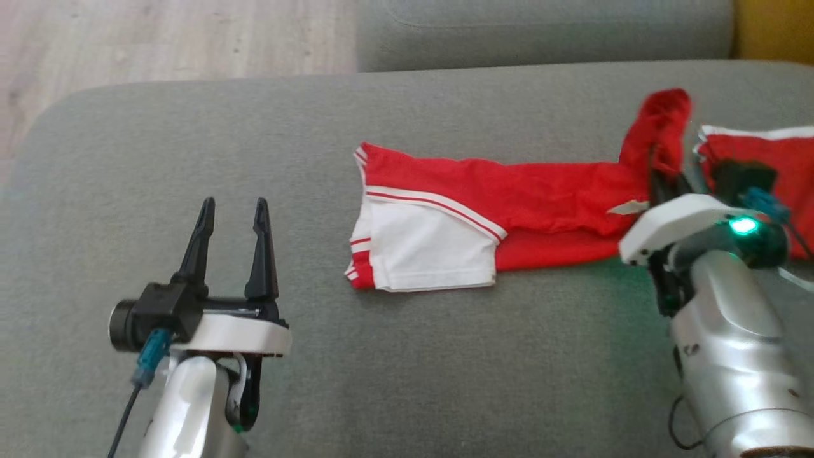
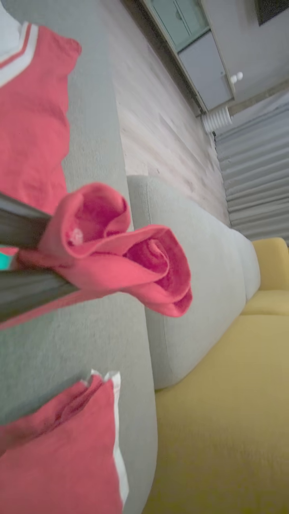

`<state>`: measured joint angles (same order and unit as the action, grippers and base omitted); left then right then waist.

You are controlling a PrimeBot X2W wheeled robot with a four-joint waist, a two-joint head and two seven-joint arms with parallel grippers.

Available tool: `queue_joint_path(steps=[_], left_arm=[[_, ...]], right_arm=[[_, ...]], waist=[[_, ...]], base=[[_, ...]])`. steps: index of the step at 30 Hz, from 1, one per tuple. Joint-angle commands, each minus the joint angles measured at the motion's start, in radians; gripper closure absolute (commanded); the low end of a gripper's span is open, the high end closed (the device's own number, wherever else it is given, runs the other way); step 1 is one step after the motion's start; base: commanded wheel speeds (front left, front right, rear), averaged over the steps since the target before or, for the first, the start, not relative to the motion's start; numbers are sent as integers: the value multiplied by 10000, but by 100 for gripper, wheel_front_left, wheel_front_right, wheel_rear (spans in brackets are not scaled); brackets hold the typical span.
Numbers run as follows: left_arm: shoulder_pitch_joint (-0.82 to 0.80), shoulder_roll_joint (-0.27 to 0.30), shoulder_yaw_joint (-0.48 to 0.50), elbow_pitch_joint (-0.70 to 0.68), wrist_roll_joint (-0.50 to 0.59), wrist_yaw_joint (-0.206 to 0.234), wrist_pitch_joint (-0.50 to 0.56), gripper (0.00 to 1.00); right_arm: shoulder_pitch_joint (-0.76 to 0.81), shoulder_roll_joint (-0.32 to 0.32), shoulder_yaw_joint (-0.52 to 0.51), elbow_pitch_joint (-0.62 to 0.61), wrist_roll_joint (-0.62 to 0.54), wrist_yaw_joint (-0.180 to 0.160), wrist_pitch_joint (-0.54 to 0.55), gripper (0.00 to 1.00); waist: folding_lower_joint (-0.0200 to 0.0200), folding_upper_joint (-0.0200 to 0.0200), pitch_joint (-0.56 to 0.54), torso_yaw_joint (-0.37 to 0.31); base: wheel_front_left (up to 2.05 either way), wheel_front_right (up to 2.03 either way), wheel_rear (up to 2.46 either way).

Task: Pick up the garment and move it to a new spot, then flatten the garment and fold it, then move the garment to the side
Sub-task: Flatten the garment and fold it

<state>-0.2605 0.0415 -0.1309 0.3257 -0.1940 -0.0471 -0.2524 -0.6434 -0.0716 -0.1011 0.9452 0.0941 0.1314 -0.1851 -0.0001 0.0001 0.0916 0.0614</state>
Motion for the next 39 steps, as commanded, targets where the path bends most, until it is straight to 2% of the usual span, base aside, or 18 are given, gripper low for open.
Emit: queue_joint_path(steps=[1,5,6,12,17,26,27,28,34,39], left_arm=[[-138,88,331,-320,-10,75,-93,0],[-173,88,296,-307,-35,63,-93,0],[-173,88,296,-307,-35,63,-93,0],[-376,88,90,-274,-132,79,-93,0],[-566,88,-175,-217,-269,115,-93,0],[-809,87,-549,-128,-480,245,-93,0],[-824,87,-566,-128,-491,257,-93,0],[-837,87,-582,-126,-501,268,-93,0],[-905,87,-484,-35,-436,275,-93,0],[-893,88,-333,-54,-382,251,-93,0]], right_arm=[[-239,198,878,-512,482,-7,132,100],[-58,209,2947,-1054,2191,-7,514,100],[-58,209,2947,-1054,2191,-7,514,100],[205,212,5140,-1623,4171,-7,855,100],[101,212,6208,-1313,4887,-7,694,100],[-280,213,7292,-164,5605,-7,102,100],[-336,213,7395,-73,5617,-7,14,60],[-350,213,7538,-93,5717,-7,-48,0],[-373,213,9155,-1163,6977,-7,-215,0],[-825,213,9024,-538,6778,-7,-612,0]], waist=[[1,-1,-141,282],[1,-1,-161,727],[1,-1,-161,727],[1,-1,43,1449],[1,-1,293,2009],[1,-1,562,2551],[1,-1,582,2563],[1,-1,599,2571],[1,-1,569,2325],[1,-1,383,1928]], base=[[0,0,0],[0,0,0],[0,0,0],[0,0,0],[0,0,0],[0,0,0],[0,0,0],[0,0,0],[0,0,0],[0,0,0]])
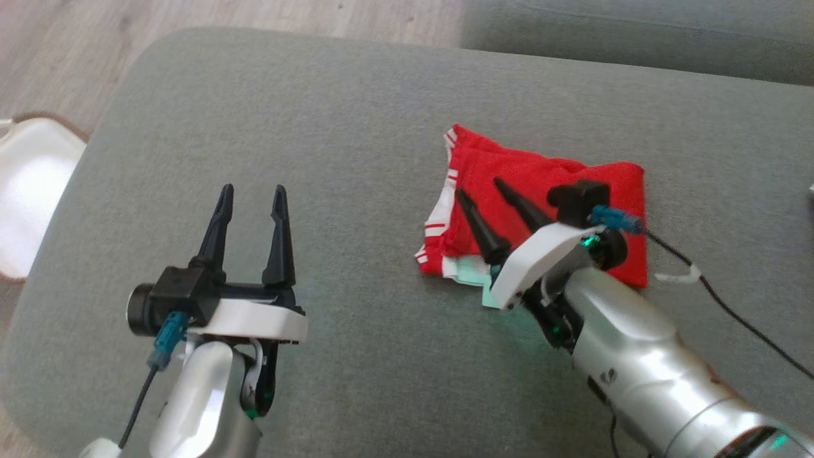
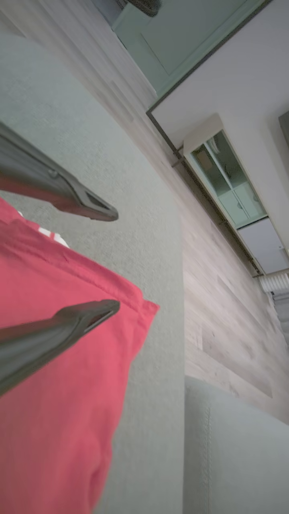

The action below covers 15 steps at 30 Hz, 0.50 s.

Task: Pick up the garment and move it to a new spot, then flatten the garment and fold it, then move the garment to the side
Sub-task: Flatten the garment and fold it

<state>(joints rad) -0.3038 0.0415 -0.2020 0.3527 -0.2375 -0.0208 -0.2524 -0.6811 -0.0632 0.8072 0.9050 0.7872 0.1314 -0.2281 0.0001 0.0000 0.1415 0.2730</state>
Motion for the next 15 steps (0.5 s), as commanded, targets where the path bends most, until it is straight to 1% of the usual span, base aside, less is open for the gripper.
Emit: queue_joint_path(steps=[1,3,5,8,9,12,15], left_arm=[[-438,89,414,-338,68,-28,-93,0],[-375,92,499,-379,100,-37,-93,0],[-308,105,618,-466,126,-57,-93,0],[-199,112,796,-646,187,-84,-93,0],[-199,112,796,-646,187,-84,-93,0],[-31,109,892,-669,226,-135,-93,0],[91,105,946,-699,240,-214,-93,0]], right_arm=[[-529,129,-184,-2,-245,-7,-235,0],[-728,129,-501,380,-684,-7,-303,0],[-1042,68,-1059,706,-1636,-7,-326,0],[-925,-311,-2311,465,-3125,-7,-332,0],[-925,-311,-2311,465,-3125,-7,-332,0],[-347,-681,-3630,-136,-4518,-7,-334,0],[423,-794,-4917,-1049,-5783,-7,-334,0]], waist=[[-1,0,-155,-288],[-1,0,-231,-509],[-1,0,-294,-753],[-1,0,-364,-1085],[-1,0,-364,-1085],[-1,0,-442,-1377],[-1,0,-487,-1629]], base=[[0,0,0],[0,0,0],[0,0,0],[0,0,0],[0,0,0],[0,0,0],[0,0,0]])
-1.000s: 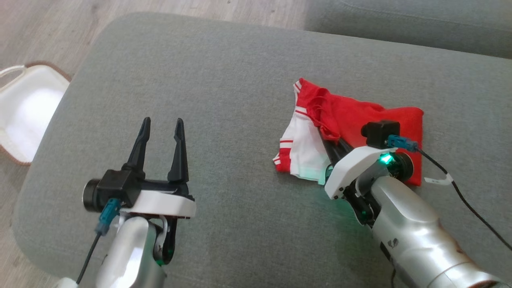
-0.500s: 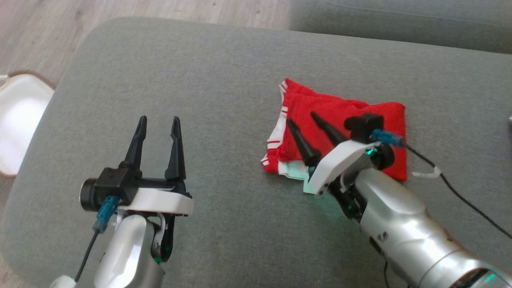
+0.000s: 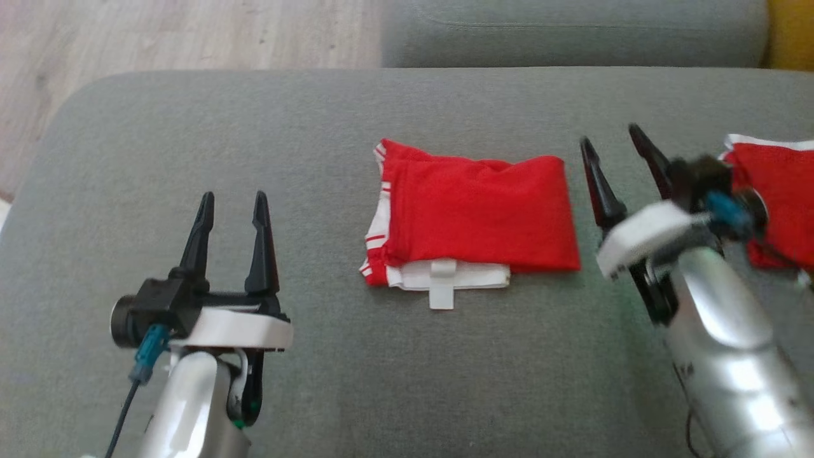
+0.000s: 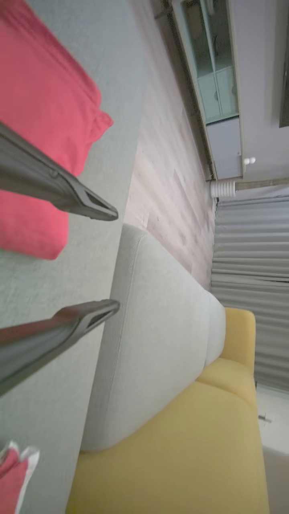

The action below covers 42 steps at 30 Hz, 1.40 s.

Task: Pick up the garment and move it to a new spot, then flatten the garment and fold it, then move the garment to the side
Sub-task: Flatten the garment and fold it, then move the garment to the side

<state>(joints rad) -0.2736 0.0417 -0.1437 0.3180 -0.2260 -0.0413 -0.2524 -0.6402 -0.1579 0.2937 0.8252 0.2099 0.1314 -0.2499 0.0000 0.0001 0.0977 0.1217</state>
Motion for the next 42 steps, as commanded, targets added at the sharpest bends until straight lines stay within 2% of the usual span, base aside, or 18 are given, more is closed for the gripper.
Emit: queue_joint_path(steps=[1,4,7,11,17,22,34,42], left_arm=[[-170,102,380,-362,138,-30,-93,0],[12,98,449,-375,250,-79,-93,0],[228,95,488,-411,340,-94,-93,0],[600,91,524,-451,412,-74,-93,0],[992,88,482,-551,380,30,-93,0],[1030,87,472,-642,347,82,-93,0],[790,86,194,-862,362,107,-93,0],[453,86,-214,-934,271,167,-93,0]], right_arm=[[297,171,-164,-577,-413,-7,-116,0],[1433,484,-1610,-1706,-1880,-7,-117,0],[2176,817,-2225,-2423,-2457,-7,-117,0],[3009,1033,-2616,-3162,-2681,-7,-117,0],[3820,1072,-2572,-3752,-1910,-7,-117,0],[3926,1074,-2537,-3906,-1785,-7,-118,0],[3483,1076,-2561,-3866,-1979,-7,-60,0],[2716,1076,-2390,-3443,-1938,-7,475,0]], waist=[[0,-1,-64,-198],[0,-1,-102,-487],[0,-1,-121,-640],[0,-1,-164,-741],[0,-1,-228,-792],[0,-1,-237,-799],[0,-1,94,-454],[0,-1,610,20]], base=[[0,0,0],[0,0,0],[0,0,0],[0,0,0],[0,0,0],[0,0,0],[0,0,0],[0,0,0]])
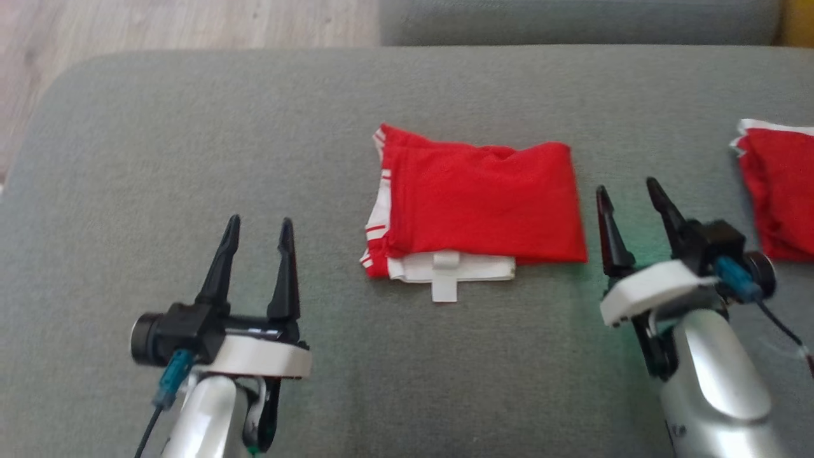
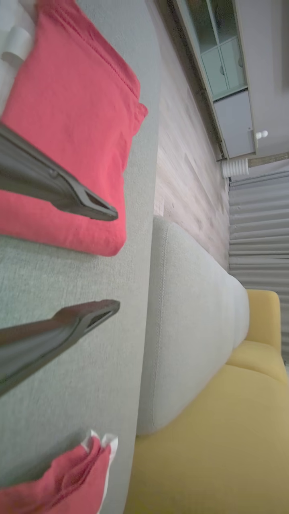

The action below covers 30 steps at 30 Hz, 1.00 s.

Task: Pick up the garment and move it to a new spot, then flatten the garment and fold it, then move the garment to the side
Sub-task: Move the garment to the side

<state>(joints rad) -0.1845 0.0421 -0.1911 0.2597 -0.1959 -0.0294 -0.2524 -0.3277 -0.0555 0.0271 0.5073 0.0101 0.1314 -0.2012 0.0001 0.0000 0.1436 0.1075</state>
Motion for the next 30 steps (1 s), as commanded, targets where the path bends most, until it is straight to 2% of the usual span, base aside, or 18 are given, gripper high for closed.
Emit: queue_joint_path(steps=[1,7,13,19,20,21,22,30], left_arm=[[-486,82,198,-349,-49,62,-93,0],[-779,82,-213,-322,-134,103,-93,0],[-1035,82,-444,-322,-374,190,-93,0],[-1173,82,-493,-334,-423,234,-93,0],[-1193,82,-491,-328,-416,240,-93,0],[-1213,82,-490,-322,-413,246,-93,0],[-1231,82,-490,-314,-411,251,-93,0],[-1267,82,-594,-317,-381,250,-93,0]], right_arm=[[-536,52,367,-147,116,-7,56,0],[-1292,52,404,1144,354,-7,1025,0],[-1888,52,733,2742,1410,-7,1974,0],[-2284,52,1410,3751,1630,-7,2085,0],[-2341,52,1492,3861,1662,-7,2049,18],[-2397,53,1568,3956,1689,-7,1999,62],[-2453,53,1670,4025,1673,-7,1916,100],[-2949,53,1848,4276,614,-7,842,100]], waist=[[-1,0,214,239],[-1,0,601,744],[-1,0,900,1157],[-1,0,1025,1239],[-1,0,1027,1228],[-1,0,1025,1212],[-1,0,1013,1188],[-1,0,828,730]], base=[[0,0,0],[0,0,0],[0,0,0],[0,0,0],[0,0,0],[0,0,0],[0,0,0],[0,0,0]])
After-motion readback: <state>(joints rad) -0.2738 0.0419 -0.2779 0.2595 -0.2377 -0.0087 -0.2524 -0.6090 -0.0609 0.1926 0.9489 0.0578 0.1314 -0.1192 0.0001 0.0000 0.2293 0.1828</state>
